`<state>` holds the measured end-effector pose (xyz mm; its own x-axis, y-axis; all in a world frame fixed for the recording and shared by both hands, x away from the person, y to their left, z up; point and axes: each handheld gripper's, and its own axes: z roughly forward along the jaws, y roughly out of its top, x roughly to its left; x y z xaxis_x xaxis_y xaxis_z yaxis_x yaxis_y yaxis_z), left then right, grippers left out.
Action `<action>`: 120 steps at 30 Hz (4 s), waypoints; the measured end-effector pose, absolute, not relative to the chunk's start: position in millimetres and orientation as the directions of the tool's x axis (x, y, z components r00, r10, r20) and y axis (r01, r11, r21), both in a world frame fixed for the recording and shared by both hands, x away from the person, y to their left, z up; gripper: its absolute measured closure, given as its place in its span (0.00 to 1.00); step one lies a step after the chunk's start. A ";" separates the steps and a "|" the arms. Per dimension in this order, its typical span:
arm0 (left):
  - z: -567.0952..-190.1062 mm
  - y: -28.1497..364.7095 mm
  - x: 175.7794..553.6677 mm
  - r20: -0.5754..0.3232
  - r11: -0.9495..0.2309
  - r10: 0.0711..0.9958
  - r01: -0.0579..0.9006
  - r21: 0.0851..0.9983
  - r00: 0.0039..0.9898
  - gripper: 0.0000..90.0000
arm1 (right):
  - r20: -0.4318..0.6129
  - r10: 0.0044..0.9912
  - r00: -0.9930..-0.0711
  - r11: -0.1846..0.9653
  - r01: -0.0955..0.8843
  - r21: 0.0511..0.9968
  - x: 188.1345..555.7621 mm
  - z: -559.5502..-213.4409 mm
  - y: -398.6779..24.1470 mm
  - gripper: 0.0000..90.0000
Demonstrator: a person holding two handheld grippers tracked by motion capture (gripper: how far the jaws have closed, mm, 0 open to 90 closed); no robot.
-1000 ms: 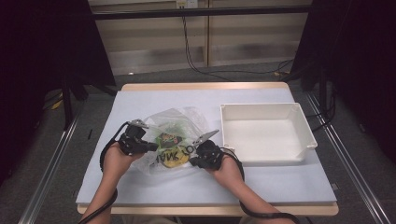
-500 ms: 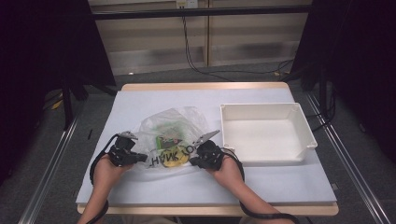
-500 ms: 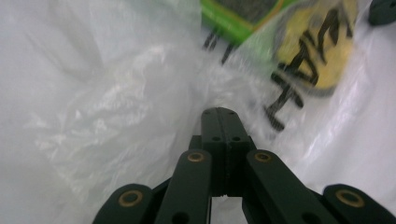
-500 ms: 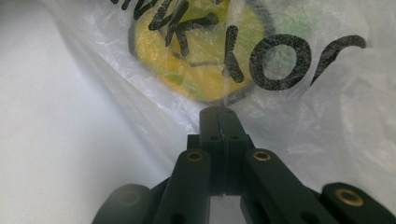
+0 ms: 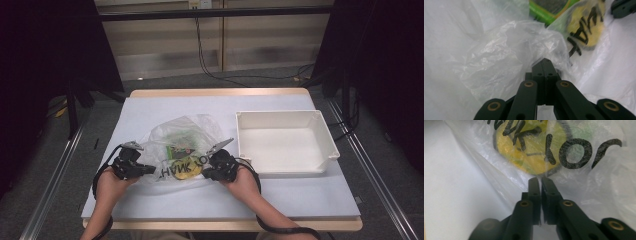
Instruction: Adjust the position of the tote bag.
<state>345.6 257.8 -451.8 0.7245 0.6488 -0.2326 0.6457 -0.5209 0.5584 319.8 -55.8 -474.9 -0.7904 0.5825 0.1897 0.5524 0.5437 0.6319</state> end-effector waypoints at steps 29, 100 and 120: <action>-443.7 252.7 347.1 -0.225 -0.527 0.623 0.615 0.586 0.749 1.00 | 0.111 0.583 -0.805 0.591 0.514 0.621 340.6 -474.2 -27.7 1.00; -412.2 227.0 367.2 -0.167 -0.529 0.635 0.581 0.619 0.755 0.90 | 0.099 0.644 -0.759 0.522 0.531 0.667 373.3 -425.5 -37.5 0.98; -417.8 259.1 361.8 -0.191 -0.497 0.657 0.609 0.618 0.729 0.83 | 0.147 0.686 -0.713 0.483 0.597 0.641 404.4 -425.9 -31.4 0.97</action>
